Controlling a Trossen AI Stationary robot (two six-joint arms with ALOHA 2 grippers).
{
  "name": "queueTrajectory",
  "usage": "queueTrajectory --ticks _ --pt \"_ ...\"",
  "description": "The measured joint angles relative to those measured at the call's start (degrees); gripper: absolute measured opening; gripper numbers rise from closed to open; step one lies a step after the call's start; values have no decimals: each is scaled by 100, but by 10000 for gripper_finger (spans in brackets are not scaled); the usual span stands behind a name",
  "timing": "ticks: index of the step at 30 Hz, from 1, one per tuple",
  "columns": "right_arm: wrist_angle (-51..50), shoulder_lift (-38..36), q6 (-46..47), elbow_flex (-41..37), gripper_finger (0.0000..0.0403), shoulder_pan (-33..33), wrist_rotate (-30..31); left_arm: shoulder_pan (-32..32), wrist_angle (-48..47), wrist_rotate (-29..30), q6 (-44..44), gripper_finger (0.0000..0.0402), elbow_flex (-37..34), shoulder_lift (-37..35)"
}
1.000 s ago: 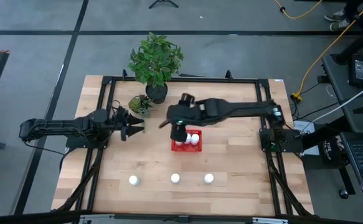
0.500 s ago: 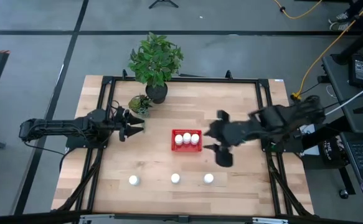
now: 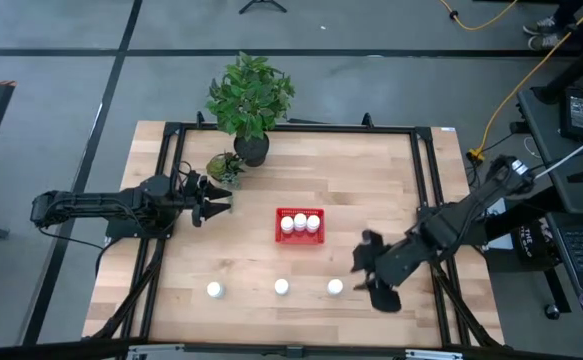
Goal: Pick and place pill bottles into a basket
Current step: Put the white pill bottle into the red bin
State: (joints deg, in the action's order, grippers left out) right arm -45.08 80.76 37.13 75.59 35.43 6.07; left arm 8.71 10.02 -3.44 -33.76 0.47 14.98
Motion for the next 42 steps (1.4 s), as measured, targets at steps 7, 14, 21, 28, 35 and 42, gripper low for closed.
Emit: queueTrajectory --ticks 7,14,21,28,35,42 --pt "863 446 526 -288 213 -83 -20 0 -485 -81 -138 281 0 2" --pt "1099 1013 2055 -288 225 -423 -11 -11 -824 -318 10 281 0 40" --pt "919 1311 4339 -288 261 -701 -106 -10 -797 -515 756 281 2 92" --pt "713 1733 5710 -232 255 -650 -28 -11 -801 -524 713 281 2 224" --pt "-1122 2278 6005 869 247 -624 -15 -11 -749 -870 646 281 2 292" --pt "-1761 2799 5990 1794 237 -550 -148 -11 -750 -868 601 281 2 297"
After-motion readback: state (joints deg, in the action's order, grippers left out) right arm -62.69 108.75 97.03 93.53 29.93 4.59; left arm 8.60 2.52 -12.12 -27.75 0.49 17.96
